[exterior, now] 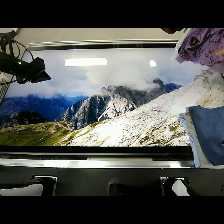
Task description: Fold the clothes and pants, and hang the long-sleeved shirts on hangers.
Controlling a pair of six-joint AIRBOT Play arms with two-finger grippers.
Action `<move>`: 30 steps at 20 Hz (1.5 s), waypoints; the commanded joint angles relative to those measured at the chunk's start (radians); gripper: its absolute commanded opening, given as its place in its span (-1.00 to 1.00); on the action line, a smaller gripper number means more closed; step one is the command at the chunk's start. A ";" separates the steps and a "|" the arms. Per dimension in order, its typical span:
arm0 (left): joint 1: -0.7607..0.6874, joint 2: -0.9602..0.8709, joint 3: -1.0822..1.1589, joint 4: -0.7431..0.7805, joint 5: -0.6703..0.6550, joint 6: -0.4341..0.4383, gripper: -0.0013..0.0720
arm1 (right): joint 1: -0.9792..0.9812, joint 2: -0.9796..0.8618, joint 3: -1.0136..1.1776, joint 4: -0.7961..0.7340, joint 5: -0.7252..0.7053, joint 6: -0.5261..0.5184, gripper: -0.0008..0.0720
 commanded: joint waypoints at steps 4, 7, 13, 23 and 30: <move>0.001 0.000 0.000 0.000 0.000 0.001 -0.92 | -0.001 0.002 -0.016 -0.038 0.018 -0.004 -0.86; 0.001 0.000 0.000 0.000 0.000 0.001 -0.92 | -0.001 0.002 -0.014 -0.030 -0.005 -0.002 0.30; 0.001 0.001 0.000 0.031 0.000 0.026 -0.92 | 0.065 -0.013 0.254 0.458 -0.369 -0.109 -0.30; -0.085 0.285 -0.545 0.205 0.204 0.185 -0.92 | 1.048 -0.187 0.274 0.438 -0.461 -0.235 -0.90; -0.088 0.325 -0.632 0.213 0.188 0.158 -0.91 | 1.170 -0.198 0.269 0.437 -0.448 -0.217 -0.89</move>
